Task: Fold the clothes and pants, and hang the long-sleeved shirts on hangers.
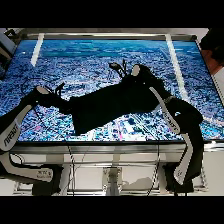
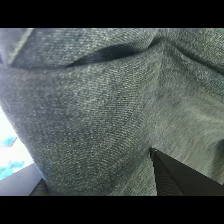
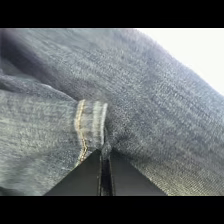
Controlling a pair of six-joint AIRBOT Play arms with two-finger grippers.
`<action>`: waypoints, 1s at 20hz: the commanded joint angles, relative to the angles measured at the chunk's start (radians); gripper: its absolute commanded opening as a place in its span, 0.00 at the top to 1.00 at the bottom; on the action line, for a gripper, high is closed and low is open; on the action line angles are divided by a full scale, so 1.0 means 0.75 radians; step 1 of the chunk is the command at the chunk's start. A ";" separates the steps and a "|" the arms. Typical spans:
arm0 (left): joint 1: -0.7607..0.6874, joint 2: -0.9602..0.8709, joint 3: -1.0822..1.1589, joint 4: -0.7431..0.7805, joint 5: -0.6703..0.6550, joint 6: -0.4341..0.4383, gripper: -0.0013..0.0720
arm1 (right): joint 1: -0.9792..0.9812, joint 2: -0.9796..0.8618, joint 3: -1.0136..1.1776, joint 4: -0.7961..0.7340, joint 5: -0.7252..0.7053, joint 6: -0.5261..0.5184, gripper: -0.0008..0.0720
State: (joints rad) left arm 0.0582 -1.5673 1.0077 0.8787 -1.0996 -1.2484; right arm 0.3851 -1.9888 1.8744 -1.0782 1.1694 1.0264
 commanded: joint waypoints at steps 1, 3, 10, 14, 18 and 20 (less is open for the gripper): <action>0.017 0.000 -0.001 0.004 -0.005 -0.001 0.16 | 0.001 0.001 0.127 -0.054 0.004 0.017 0.96; 0.037 0.000 -0.001 0.004 -0.005 -0.001 0.16 | -0.004 0.001 0.166 -0.203 -0.020 0.134 0.96; 0.065 -0.001 -0.001 0.074 -0.004 -0.075 0.16 | -0.023 -0.006 0.175 -0.259 -0.027 0.224 0.52; 0.053 -0.002 -0.001 -0.010 0.071 -0.058 0.15 | -0.024 0.014 0.176 -0.292 0.006 0.221 0.51; -0.025 -0.068 -0.001 -0.072 0.087 -0.059 0.29 | -0.024 0.038 0.179 -0.344 0.054 0.221 0.51; -0.081 -0.115 -0.001 -0.119 0.107 -0.028 0.77 | -0.024 0.043 0.196 -0.359 0.103 0.221 0.51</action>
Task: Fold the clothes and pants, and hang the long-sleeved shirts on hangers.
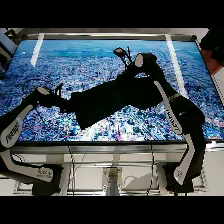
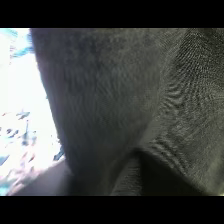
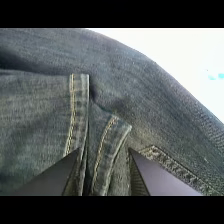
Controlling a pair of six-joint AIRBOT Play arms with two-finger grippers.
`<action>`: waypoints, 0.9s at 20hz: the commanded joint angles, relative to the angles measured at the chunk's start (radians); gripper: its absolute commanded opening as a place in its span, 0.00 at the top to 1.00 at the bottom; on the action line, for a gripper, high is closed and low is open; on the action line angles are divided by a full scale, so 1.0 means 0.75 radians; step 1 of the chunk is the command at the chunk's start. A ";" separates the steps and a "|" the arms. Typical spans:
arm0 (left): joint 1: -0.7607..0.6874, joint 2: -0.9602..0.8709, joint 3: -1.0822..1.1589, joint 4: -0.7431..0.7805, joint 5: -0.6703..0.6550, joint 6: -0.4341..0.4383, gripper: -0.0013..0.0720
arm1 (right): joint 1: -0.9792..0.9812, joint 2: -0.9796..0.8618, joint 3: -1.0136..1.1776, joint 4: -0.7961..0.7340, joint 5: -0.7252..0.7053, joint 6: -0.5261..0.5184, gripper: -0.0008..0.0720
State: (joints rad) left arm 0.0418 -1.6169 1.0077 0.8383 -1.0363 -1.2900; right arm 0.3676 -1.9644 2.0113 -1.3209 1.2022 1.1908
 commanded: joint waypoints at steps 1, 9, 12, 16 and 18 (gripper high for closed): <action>-0.071 -0.048 0.000 -0.067 0.026 0.047 0.95 | -0.002 0.014 0.024 -0.054 0.083 0.002 0.51; 0.402 0.381 0.220 0.272 -0.706 -0.061 0.95 | -0.119 0.149 0.025 0.010 0.360 0.079 0.51; 0.583 0.560 0.436 0.270 -0.884 -0.123 0.95 | -0.123 0.168 0.025 0.113 0.428 0.090 0.51; 0.596 0.588 0.731 0.256 -0.984 -0.285 0.95 | -0.124 0.167 0.025 0.319 0.435 0.092 0.51; 0.547 0.550 0.820 0.142 -0.983 -0.395 0.95 | -0.123 0.167 0.025 0.368 0.444 0.085 0.51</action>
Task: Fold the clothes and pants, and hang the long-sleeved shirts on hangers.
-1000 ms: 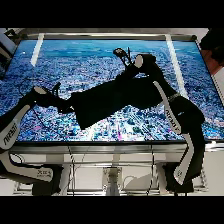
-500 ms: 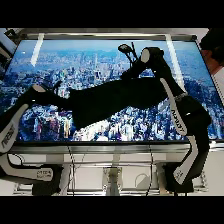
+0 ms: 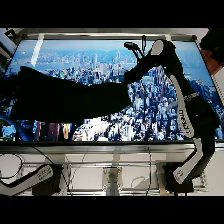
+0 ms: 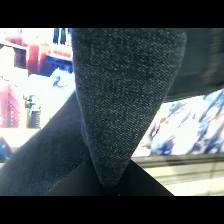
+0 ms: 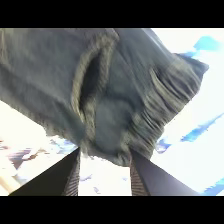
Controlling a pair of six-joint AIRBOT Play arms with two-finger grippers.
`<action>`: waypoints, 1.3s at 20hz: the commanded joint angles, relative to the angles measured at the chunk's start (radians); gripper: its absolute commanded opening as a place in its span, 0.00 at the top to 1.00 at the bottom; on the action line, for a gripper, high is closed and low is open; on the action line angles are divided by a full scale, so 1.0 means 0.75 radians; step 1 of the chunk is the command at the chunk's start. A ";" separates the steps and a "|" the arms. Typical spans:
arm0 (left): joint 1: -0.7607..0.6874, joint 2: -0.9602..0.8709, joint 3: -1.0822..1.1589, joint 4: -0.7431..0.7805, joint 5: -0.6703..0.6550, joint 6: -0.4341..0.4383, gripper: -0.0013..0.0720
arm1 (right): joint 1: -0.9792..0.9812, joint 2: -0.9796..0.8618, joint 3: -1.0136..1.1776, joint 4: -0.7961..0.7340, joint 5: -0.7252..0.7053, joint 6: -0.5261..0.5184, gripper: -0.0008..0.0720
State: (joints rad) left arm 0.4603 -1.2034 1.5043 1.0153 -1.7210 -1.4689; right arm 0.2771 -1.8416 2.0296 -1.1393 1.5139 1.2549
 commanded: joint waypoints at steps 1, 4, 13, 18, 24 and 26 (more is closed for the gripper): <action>-0.049 -0.029 0.179 -0.181 -0.068 -0.199 0.95 | -0.003 0.004 0.001 0.130 0.029 -0.001 0.51; -0.281 -0.124 0.184 -0.311 0.095 -0.309 0.95 | -0.003 0.004 0.001 0.129 0.041 -0.022 0.51; -1.067 -0.732 0.209 -0.788 0.971 -0.183 0.90 | -0.018 0.004 0.001 0.115 0.051 -0.024 0.51; -1.161 -0.983 0.229 -1.090 1.013 0.022 0.34 | -0.129 0.016 0.001 0.078 0.115 -0.015 0.51; -1.045 -0.918 0.229 -1.073 0.982 0.237 0.35 | -0.258 0.031 -0.049 0.077 0.105 0.015 0.05; -0.990 -0.864 0.228 -0.880 0.949 0.233 0.64 | -0.247 0.030 -0.130 0.076 0.036 0.014 0.05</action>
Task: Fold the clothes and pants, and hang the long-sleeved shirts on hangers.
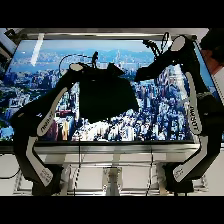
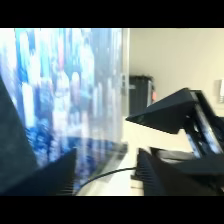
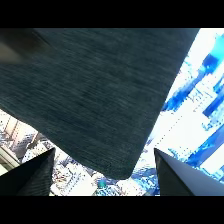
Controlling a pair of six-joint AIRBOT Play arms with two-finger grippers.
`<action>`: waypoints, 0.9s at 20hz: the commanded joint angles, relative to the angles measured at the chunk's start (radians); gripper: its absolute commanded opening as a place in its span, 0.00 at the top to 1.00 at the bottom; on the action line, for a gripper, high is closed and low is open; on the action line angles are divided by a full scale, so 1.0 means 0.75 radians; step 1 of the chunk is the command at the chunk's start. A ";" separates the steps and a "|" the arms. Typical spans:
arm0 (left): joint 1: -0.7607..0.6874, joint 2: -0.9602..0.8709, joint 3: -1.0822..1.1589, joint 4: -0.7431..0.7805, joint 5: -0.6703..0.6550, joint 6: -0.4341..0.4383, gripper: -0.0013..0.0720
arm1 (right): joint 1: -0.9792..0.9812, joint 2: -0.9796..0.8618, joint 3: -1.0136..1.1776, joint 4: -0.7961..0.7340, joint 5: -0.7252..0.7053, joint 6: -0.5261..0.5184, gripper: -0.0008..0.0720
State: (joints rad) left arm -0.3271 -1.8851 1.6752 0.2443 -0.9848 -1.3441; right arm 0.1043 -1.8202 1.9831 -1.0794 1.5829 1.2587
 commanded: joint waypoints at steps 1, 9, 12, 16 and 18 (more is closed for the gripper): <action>0.081 0.077 -0.001 0.276 -0.067 0.035 0.70 | -0.002 -0.002 -0.121 -0.024 -0.117 0.008 0.05; 0.196 0.445 -0.323 1.521 -0.310 -0.327 0.68 | 0.035 -0.110 -0.294 -0.103 -0.357 -0.044 0.05; 0.306 0.621 -0.655 1.539 -0.250 -0.329 0.68 | 0.036 -0.175 -0.296 -0.025 -0.390 -0.054 0.05; 0.443 0.820 -1.002 1.472 -0.125 -0.329 0.68 | 0.045 -0.252 -0.294 0.193 -0.398 -0.098 0.05; 0.472 0.889 -1.062 1.475 -0.087 -0.329 0.68 | 0.080 -0.272 -0.292 0.198 -0.421 -0.099 0.05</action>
State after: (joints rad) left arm -0.0219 -1.3071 0.9977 1.3392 -1.1069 -1.5875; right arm 0.1432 -1.9942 1.7638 -0.9997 1.2884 1.1984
